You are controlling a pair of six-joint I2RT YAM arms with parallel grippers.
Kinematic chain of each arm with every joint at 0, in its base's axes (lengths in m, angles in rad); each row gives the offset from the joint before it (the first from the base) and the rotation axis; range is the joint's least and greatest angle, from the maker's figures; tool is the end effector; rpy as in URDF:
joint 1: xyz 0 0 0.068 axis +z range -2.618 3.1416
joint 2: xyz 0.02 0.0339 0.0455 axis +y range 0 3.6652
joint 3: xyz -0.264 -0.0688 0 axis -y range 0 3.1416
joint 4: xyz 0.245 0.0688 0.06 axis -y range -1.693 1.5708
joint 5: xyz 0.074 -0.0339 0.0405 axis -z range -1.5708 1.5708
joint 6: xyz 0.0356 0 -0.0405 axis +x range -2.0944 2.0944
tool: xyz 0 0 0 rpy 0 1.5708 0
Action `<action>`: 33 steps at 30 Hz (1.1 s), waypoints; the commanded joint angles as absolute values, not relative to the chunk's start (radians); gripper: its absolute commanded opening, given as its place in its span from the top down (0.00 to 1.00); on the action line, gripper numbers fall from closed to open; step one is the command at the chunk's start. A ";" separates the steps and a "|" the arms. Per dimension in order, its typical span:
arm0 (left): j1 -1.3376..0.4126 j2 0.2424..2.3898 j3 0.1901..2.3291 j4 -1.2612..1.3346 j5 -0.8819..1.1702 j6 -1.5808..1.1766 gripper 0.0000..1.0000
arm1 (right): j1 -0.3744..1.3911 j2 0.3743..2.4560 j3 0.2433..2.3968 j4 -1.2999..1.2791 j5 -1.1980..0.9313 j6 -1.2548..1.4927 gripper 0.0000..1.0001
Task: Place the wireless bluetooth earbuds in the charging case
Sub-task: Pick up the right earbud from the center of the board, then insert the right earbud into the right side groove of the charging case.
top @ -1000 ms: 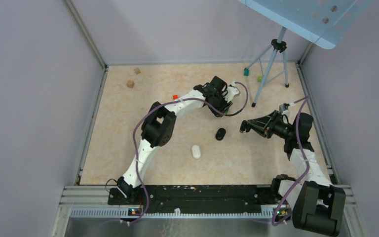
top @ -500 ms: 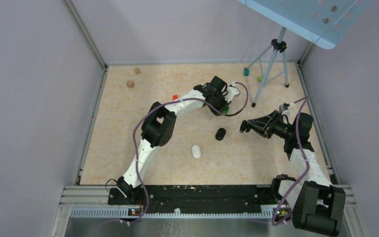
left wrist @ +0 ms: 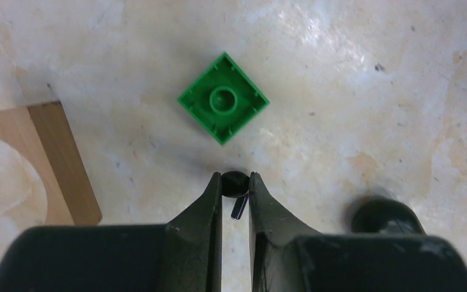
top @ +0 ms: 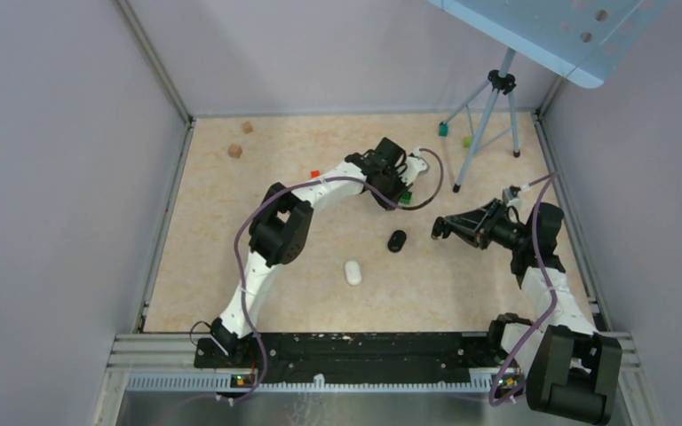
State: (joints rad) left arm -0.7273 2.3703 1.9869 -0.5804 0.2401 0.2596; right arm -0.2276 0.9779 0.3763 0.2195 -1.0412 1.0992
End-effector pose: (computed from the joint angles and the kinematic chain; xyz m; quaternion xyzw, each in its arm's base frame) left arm 0.3835 -0.3526 0.1723 0.4803 0.8175 -0.1799 0.2621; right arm 0.1957 -0.0138 0.2089 0.2232 0.7378 0.5787 0.2664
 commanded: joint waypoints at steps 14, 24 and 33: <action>-0.579 1.824 1.600 0.049 0.856 -0.150 1.00 | -0.199 0.985 0.414 0.322 -1.063 1.137 1.00; -0.552 1.670 1.228 0.928 1.073 -0.644 1.00 | -0.048 1.099 0.394 0.709 -0.985 1.400 1.00; -0.551 1.713 1.179 1.352 1.070 -0.932 1.00 | 0.084 1.353 0.430 1.197 -0.904 1.677 1.00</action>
